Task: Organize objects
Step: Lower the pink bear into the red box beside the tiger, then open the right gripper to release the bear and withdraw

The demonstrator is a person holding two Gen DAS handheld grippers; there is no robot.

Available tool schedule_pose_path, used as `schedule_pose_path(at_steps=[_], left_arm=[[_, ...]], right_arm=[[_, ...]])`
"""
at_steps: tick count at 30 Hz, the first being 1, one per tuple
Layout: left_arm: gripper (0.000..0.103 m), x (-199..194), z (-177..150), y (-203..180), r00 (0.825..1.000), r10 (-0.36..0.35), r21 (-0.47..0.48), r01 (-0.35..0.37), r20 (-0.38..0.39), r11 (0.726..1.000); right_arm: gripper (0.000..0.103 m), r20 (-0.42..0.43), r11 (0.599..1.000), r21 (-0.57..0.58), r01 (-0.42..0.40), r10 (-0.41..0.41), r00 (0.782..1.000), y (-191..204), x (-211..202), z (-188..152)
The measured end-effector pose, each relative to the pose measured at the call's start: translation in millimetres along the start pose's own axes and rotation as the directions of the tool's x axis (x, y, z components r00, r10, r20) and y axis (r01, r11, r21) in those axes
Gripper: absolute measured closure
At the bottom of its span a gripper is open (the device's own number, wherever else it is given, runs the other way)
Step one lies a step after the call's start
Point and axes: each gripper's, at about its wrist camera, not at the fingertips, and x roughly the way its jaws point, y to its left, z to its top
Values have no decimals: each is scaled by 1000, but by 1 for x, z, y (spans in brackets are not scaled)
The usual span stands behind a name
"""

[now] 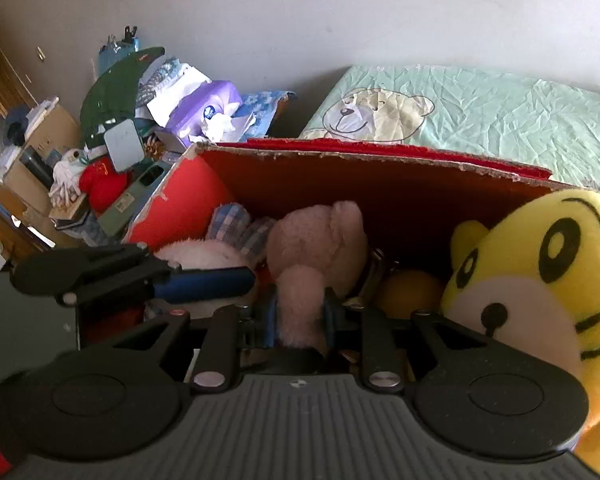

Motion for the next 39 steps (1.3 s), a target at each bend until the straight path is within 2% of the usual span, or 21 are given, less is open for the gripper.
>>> schedule_pose_path(at_steps=[4,10,13,14,17,24,28,32,39], left_arm=[[34,3,0,-7,1000,28,26,-28,-6,999],[30,4,0,-8,999,33,44,-32,-15,999],[31,4,0,-8,999,31,42,-30,-17,999],[31,3,0,-9,1000,26,40,-26,-15,999],[31,-1,-1,-10,1000,23,36,-22,-16,999],[32,-10,-5,-19,998,65,73,-64,-8,995],[32,-6,-5,-18,997,76,63,-74,-24,995],[29,-3,-2,-21,996,86,59,-84,-33,995],[27,1,0,-28,991,120,67,-117,-51,991]], right_arm=[[72,-1,997,71,-37,37,999,-11,-1,1],[72,27,988,138,-71,68,997,-18,-15,-5],[75,54,981,173,-89,81,995,-23,-26,-9],[80,60,978,185,-94,84,995,-24,-29,-10],[82,69,973,209,-101,88,994,-27,-33,-15],[82,54,976,197,-96,87,995,-22,-22,-22],[82,49,983,168,-76,68,996,-17,-15,-20],[77,68,981,178,-74,63,996,-19,-19,-23],[76,114,970,224,-92,68,991,-25,-34,-30]])
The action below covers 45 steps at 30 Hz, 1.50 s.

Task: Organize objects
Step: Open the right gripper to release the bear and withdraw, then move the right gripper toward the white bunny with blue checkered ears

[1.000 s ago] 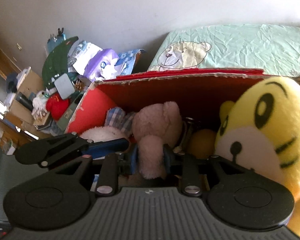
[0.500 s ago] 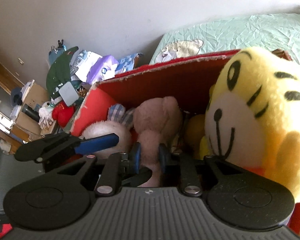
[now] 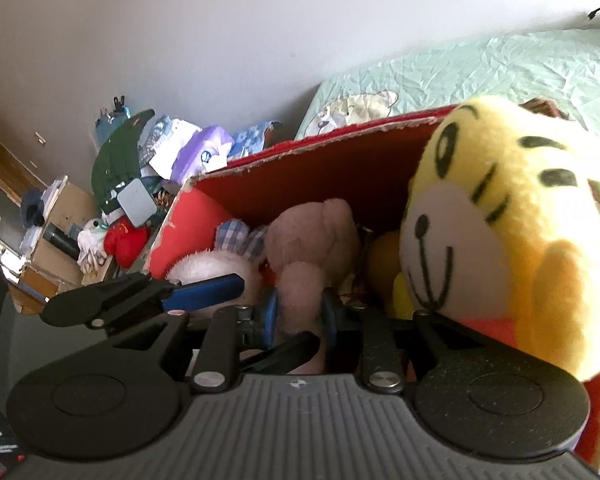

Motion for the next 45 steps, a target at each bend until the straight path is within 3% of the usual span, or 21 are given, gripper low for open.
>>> schedule_pose_path(at_steps=[18,36,45], left_arm=[[18,5,5,-16,996,72,21,-71,-48,997],[16,8,5,-22,992,103,25,-102,-67,994],[16,7,6,-24,991,113,15,-112,-70,994]], right_arm=[[79,104,999,23,23,-25,994,-5,-19,-18],[86,88,993,116,4,-15,996,-24,-20,-25],[86,84,998,60,31,-36,996,-17,-20,-27]])
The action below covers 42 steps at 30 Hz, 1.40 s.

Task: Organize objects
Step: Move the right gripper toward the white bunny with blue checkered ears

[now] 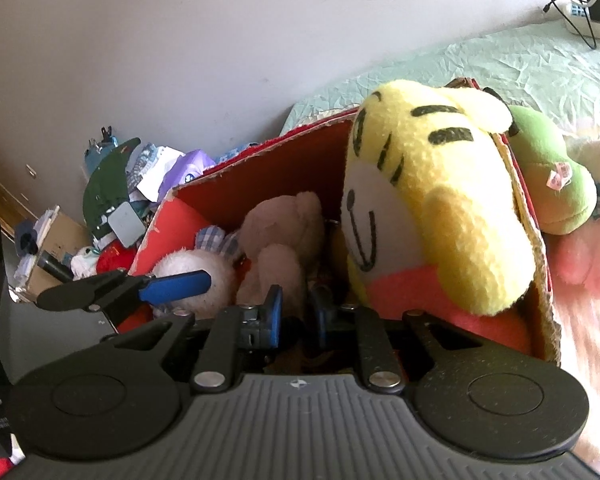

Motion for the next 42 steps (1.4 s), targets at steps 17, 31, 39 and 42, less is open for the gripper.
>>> schedule_pose_path(at_steps=[17,31,39,42], left_arm=[[16,-1,1,-2,1000,23,-11,-23,-11,1000],[15,-20,1,-3,998,65,-34,-64,12,997],[14,-38,2,-11,992,111,-39,-109,52,993],[12,-43,1,-13,992,116,-49,-113,56,992]], right_arm=[[81,-10,1000,12,-16,16,1000,-1,-6,1],[72,32,1000,10,-17,17,999,3,-27,-2],[71,64,1000,-9,-7,7,998,13,-41,-5],[71,78,1000,-19,14,-12,997,17,-46,-7]])
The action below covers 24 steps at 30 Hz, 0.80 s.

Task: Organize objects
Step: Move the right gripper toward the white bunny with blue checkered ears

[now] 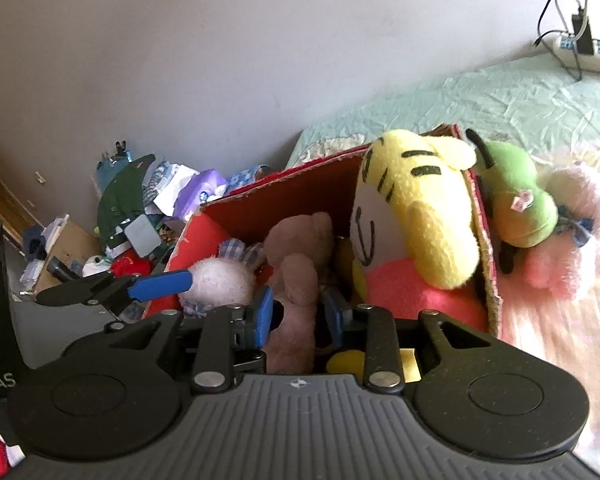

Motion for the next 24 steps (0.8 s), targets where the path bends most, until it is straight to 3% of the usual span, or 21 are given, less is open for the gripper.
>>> schedule_pose_path(at_steps=[9,24], left_arm=[[12,-22,0,-11,1000,9,-31,-8,27,999],[13,-52,10,-52,997,-63,-30,65,52,997]], right_arm=[[70,46,1000,-19,2,-1,999,3,-23,-2],[68,95,1000,-9,17,-16,995,-18,-70,-2]])
